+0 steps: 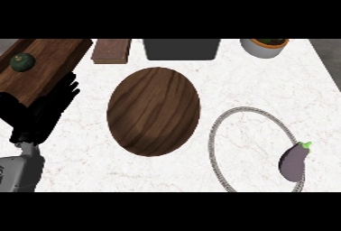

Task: Pick the croissant from the placemat and place it in the bowl

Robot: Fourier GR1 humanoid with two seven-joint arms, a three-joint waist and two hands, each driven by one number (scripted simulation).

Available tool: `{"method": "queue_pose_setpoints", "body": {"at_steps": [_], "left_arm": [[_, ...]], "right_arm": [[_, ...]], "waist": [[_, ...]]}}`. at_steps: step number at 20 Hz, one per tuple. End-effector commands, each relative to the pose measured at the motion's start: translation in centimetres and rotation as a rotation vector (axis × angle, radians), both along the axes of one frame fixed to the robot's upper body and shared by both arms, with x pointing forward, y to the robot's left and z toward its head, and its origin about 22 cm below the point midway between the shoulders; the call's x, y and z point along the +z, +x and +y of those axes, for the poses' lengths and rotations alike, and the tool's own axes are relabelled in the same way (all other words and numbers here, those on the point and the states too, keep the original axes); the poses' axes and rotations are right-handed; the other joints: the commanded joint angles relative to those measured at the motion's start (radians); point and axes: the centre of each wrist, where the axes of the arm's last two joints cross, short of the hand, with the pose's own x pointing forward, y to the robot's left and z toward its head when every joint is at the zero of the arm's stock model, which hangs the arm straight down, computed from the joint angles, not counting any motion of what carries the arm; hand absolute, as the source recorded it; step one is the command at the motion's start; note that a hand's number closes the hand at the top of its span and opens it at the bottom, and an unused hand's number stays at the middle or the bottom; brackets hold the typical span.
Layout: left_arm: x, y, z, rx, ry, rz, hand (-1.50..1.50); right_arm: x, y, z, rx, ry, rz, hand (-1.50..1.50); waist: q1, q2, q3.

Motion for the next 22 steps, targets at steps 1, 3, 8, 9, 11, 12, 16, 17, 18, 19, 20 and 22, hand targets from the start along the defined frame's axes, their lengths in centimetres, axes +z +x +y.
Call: {"method": "queue_pose_setpoints", "body": {"at_steps": [1, 3, 8, 9, 11, 12, 16, 17, 18, 19, 20, 22], "left_arm": [[-1.4, -1.0, 0.2, -0.014, 0.007, 0.001, 0.00], [-0.7, -0.8, -1.1, 0.012, -0.003, -0.003, 0.00], [1.1, 0.2, -1.2, -0.030, 0.005, -0.001, 0.00], [-0.3, -0.1, -0.8, -0.011, 0.000, -0.003, 0.00], [0.4, 0.2, -0.8, -0.038, 0.012, -0.013, 0.00], [0.9, 0.8, -1.9, -0.034, 0.006, -0.026, 0.00], [0.7, 1.0, -1.8, -0.025, 0.002, -0.026, 0.00], [-0.2, 0.4, -2.2, -0.038, -0.005, -0.020, 0.00], [0.4, 0.4, -2.2, -0.061, 0.009, -0.016, 0.00], [0.7, 0.6, -2.6, -0.054, 0.008, -0.022, 0.00], [0.5, 1.1, -2.4, -0.059, -0.012, -0.012, 0.00], [0.6, 0.6, -2.9, -0.070, 0.016, -0.032, 0.00]], "right_arm": [[3.5, -2.2, 1.2, -0.036, -0.025, -0.023, 1.50], [3.6, -2.3, 1.7, -0.003, -0.056, -0.032, 1.50], [3.3, -1.2, 1.5, 0.044, 0.058, -0.071, 1.50], [4.1, -1.7, 0.7, 0.052, 0.107, -0.089, 1.50], [3.1, -0.6, 1.6, 0.056, 0.130, -0.116, 1.50], [3.2, -0.7, 1.7, 0.061, 0.128, -0.125, 1.50], [3.2, 0.1, 1.8, 0.070, 0.135, -0.139, 1.50], [3.1, 0.4, 1.9, 0.057, 0.161, -0.152, 1.50], [3.1, 0.7, 2.0, 0.049, 0.162, -0.173, 1.50], [3.0, 1.2, 2.0, 0.037, 0.149, -0.186, 1.50], [2.6, 1.6, 2.6, 0.054, 0.153, -0.189, 1.50], [2.8, 2.2, 2.5, 0.042, 0.168, -0.220, 1.50]], "waist": [[0.007, 0.000, -0.001], [0.012, 0.001, -0.001], [0.032, 0.006, -0.001], [0.020, 0.006, -0.002], [0.036, 0.015, -0.002], [0.028, 0.013, -0.002], [0.041, 0.020, -0.004], [0.044, 0.018, -0.003], [0.051, 0.017, -0.003], [0.058, 0.020, -0.003], [0.053, 0.024, -0.004], [0.067, 0.022, -0.003]]}}
